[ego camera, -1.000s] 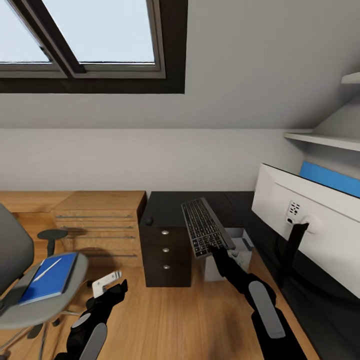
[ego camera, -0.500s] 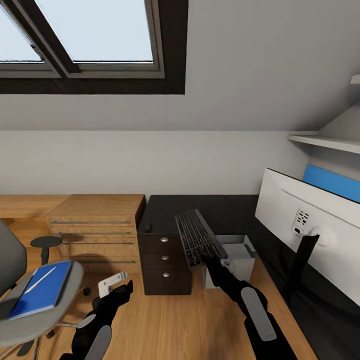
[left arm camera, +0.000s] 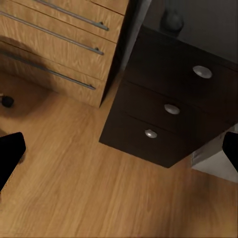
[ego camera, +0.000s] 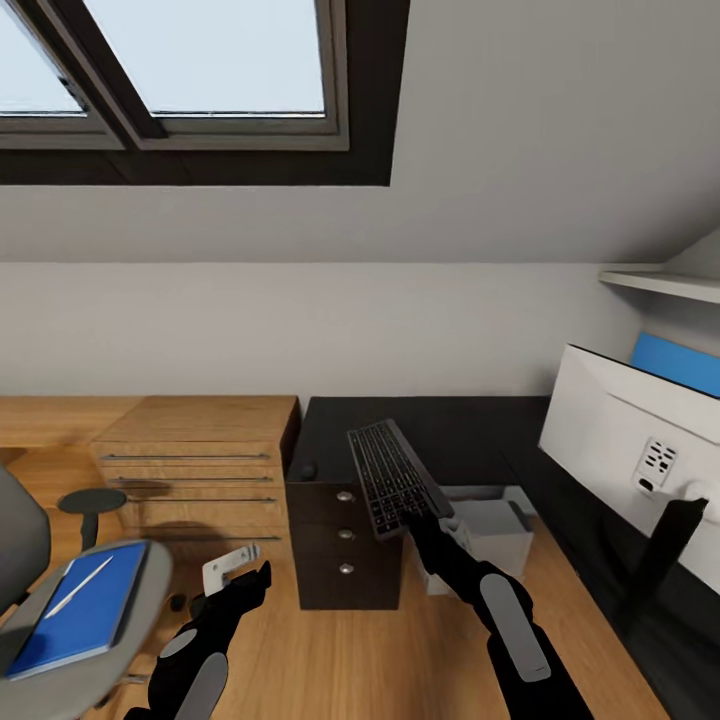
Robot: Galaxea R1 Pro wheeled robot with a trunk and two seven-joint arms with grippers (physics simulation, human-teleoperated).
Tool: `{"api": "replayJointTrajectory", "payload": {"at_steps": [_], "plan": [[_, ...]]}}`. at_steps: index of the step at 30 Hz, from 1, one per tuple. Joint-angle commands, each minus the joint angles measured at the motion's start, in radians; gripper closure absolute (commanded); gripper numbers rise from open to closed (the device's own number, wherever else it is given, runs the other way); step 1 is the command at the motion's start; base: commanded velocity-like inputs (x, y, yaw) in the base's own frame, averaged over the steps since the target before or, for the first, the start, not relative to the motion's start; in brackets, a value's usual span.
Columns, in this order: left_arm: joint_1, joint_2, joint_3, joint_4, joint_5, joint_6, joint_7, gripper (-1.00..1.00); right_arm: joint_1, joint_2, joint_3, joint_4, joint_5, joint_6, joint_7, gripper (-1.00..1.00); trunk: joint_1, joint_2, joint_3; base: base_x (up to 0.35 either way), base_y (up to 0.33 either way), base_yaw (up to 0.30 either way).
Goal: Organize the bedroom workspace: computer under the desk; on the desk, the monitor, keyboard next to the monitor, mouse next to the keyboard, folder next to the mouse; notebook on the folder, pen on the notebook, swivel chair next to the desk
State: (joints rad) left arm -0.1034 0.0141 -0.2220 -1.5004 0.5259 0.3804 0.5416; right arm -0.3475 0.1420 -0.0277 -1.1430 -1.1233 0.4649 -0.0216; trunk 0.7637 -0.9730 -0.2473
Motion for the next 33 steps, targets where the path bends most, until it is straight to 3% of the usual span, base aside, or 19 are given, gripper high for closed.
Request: {"api": "replayJointTrajectory", "payload": {"at_steps": [1,5,7,8,9,10,14,28,33], "plan": [[-0.001,0.001,-0.003,-0.001,0.008,0.002,0.009,-1.0,-0.001,0.002,-0.003,0.0,-0.01,0.006,0.001,1.0,0.001,-0.001,-0.001,0.247,0.202,0.0],[-0.001,0.001,-0.003,-0.001,0.008,0.002,0.009,-1.0,-0.001,0.003,-0.003,0.001,-0.02,0.007,0.001,1.0,0.001,-0.001,-0.001,0.248,0.203,0.0],[-0.001,0.001,-0.003,-0.001,0.008,0.002,0.009,-1.0,-0.001,0.002,-0.003,0.001,-0.055,0.007,0.0,1.0,0.001,-0.001,-0.001,0.248,0.203,0.0],[-0.001,0.001,-0.005,-0.001,0.008,0.002,0.009,-1.0,-0.001,0.002,-0.003,0.002,-0.098,0.007,0.0,1.0,0.001,-0.001,-0.001,0.248,0.203,0.0],[-0.001,0.001,-0.01,-0.001,0.008,0.002,0.01,-1.0,-0.001,0.001,-0.003,0.002,-0.175,0.008,-0.002,1.0,0.001,-0.001,-0.001,0.25,0.203,0.0],[-0.001,0.001,-0.012,0.0,0.008,0.002,0.01,-1.0,-0.001,0.001,-0.003,0.002,-0.203,0.008,-0.002,1.0,0.001,-0.001,-0.001,0.25,0.203,0.0],[-0.001,0.001,-0.015,0.0,0.008,0.002,0.011,-1.0,-0.001,0.002,-0.003,0.003,-0.247,0.009,-0.004,1.0,0.001,-0.001,-0.001,0.251,0.203,0.0],[-0.001,0.001,-0.019,0.0,0.008,0.002,0.009,-1.0,-0.001,-0.002,-0.006,-0.003,-0.258,0.01,-0.001,1.0,0.001,-0.001,-0.001,0.244,0.092,0.0],[-0.001,0.003,-0.066,0.0,0.005,0.002,0.011,-1.0,-0.001,-0.007,-0.007,-0.003,-0.253,0.012,0.003,1.0,0.001,-0.001,-0.001,0.284,-0.146,0.0]]}}
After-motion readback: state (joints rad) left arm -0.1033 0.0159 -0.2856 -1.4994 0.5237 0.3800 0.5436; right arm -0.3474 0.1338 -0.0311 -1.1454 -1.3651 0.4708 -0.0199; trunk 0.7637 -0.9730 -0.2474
